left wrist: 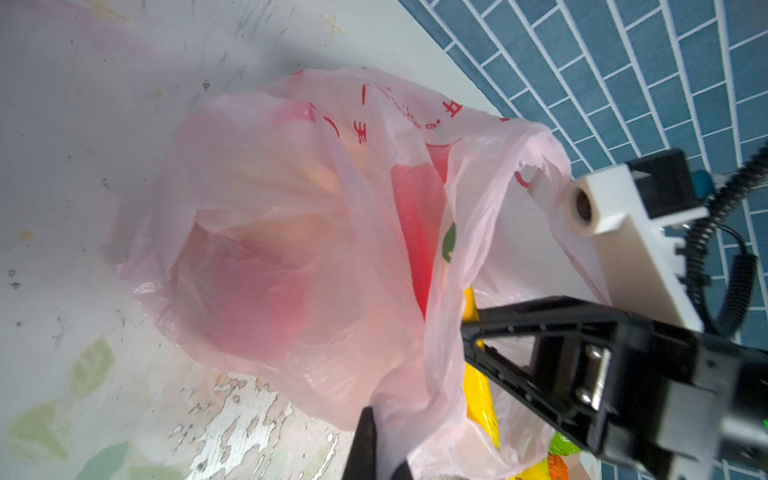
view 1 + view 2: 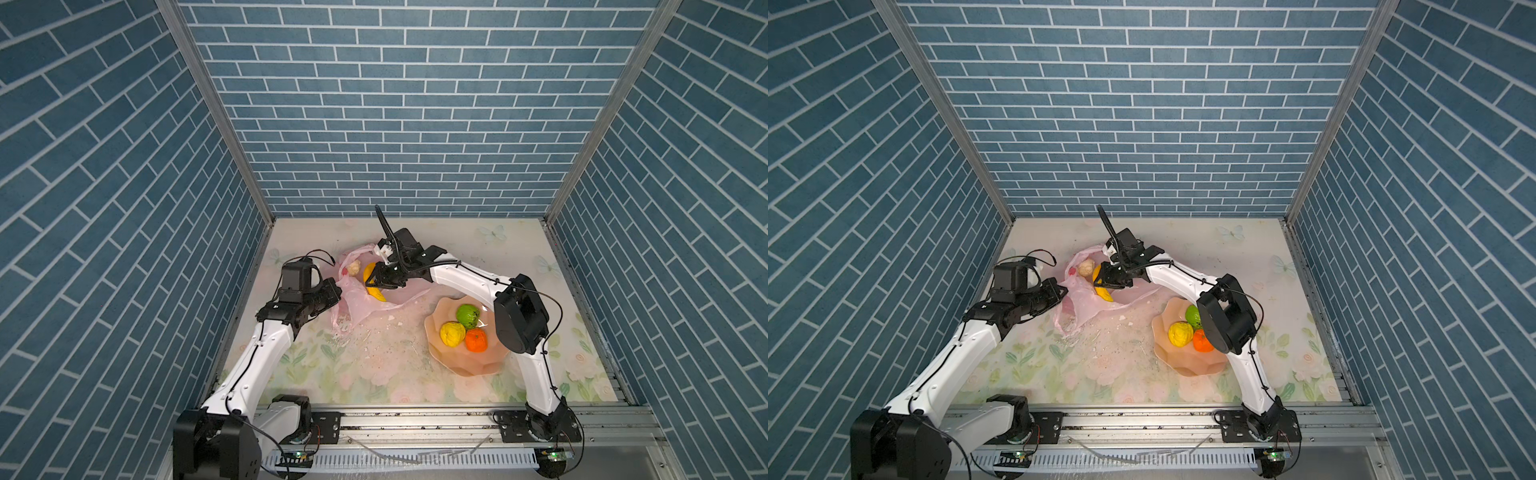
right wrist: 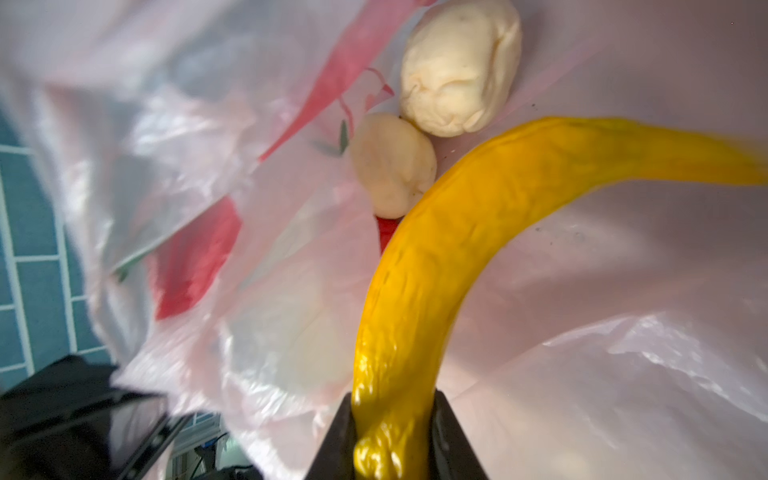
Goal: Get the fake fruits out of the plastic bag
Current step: 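Close the right gripper on the yellow banana and lift it out, then carry the yellow banana over the peach bowl and lower it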
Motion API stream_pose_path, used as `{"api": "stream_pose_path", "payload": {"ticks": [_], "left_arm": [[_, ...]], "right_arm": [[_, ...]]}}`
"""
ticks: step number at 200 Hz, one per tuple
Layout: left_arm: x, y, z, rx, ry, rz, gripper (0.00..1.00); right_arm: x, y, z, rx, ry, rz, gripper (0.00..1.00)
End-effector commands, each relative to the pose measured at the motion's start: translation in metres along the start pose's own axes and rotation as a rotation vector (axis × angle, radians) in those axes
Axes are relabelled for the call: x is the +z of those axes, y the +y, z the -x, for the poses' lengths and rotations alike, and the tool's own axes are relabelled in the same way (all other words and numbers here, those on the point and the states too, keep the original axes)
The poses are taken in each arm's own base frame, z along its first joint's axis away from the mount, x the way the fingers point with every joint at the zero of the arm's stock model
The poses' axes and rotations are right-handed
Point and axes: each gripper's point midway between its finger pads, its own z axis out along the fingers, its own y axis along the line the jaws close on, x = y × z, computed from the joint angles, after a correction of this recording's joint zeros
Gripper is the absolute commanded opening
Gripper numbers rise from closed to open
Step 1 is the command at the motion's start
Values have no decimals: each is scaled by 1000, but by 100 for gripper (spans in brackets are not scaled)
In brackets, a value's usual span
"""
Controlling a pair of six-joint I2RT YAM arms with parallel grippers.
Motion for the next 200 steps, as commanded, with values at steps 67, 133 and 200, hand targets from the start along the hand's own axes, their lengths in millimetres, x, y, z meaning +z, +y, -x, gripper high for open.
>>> {"api": "stream_pose_path", "payload": {"ticks": [67, 133, 200], "left_arm": [[5, -17, 25, 71, -29, -30, 0], [10, -12, 36, 55, -39, 7, 0], [4, -22, 44, 79, -37, -3, 0]], "right_arm": [[-82, 53, -6, -182, -78, 45, 10], [-147, 48, -59, -179, -118, -72, 9], [-194, -14, -130, -255, -122, -266, 10]]}}
